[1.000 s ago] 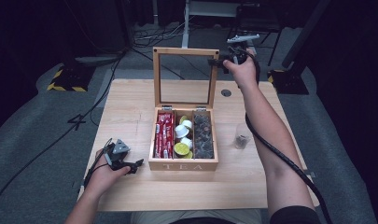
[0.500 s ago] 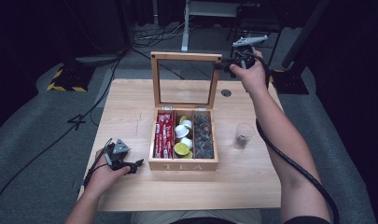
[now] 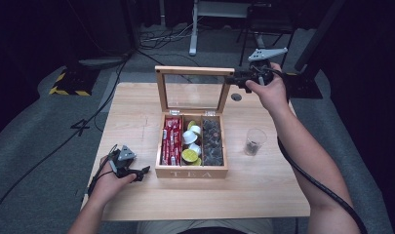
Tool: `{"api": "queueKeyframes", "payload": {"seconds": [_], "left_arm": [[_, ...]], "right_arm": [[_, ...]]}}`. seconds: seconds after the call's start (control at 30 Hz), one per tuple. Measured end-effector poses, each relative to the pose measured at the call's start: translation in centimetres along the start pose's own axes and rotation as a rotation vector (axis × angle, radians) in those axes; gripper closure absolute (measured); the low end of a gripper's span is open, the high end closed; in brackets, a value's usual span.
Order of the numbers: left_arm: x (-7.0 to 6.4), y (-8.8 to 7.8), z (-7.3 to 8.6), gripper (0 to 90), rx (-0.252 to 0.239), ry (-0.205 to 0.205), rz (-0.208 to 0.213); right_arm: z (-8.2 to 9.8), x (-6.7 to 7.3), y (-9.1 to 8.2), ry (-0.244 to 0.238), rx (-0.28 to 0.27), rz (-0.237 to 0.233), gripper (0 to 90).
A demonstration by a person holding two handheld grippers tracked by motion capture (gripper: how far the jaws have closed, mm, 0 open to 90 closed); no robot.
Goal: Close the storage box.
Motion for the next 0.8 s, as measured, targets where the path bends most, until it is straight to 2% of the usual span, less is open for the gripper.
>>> {"api": "queueKeyframes", "payload": {"seconds": [0.13, 0.17, 0.43, 0.5, 0.53, 0.57, 0.63, 0.7, 0.8], "left_arm": [[0.0, 0.0, 0.0, 18.9, 0.001, 0.004, -0.001], [0.0, 0.0, 0.0, 19.0, 0.001, 0.006, -0.001], [0.0, 0.0, 0.0, 18.9, 0.002, -0.003, 0.0], [0.0, 0.0, 0.0, 18.9, 0.003, 0.002, -0.002], [0.0, 0.0, 0.0, 18.9, 0.005, 0.002, -0.002], [0.0, 0.0, 0.0, 18.9, 0.003, 0.0, -0.002], [0.0, 0.0, 0.0, 18.8, 0.005, 0.001, 0.0], [0.0, 0.0, 0.0, 18.9, 0.005, 0.002, -0.001], [0.0, 0.0, 0.0, 18.9, 0.004, 0.002, 0.0]], "right_arm": [[0.4, 0.4, -0.7, 0.029, -0.012, -0.003, 62.1], [0.9, 0.7, -1.1, 0.054, -0.016, -0.011, 61.5], [2.6, 1.6, -1.5, 0.073, 0.005, -0.031, 61.5], [3.2, 2.7, -1.8, 0.049, 0.012, -0.04, 60.7], [3.2, 2.7, -1.8, 0.049, 0.012, -0.04, 60.7], [3.6, 3.4, -2.0, 0.026, 0.022, -0.034, 59.8], [3.7, 3.7, -2.1, 0.019, 0.02, -0.034, 59.4], [4.3, 4.6, -2.5, -0.022, 0.041, -0.026, 59.4], [4.9, 5.2, -2.8, -0.027, 0.044, -0.026, 59.0]]}}
Point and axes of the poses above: each handheld gripper's, and its own axes: y roughly forward along the jaws, z roughly out of its underside, x roughly to its left, the point moved 5 cm from there along y, roughly forward along the jaws, and after that the axes turned 6 degrees about y, right-handed, at the moved point
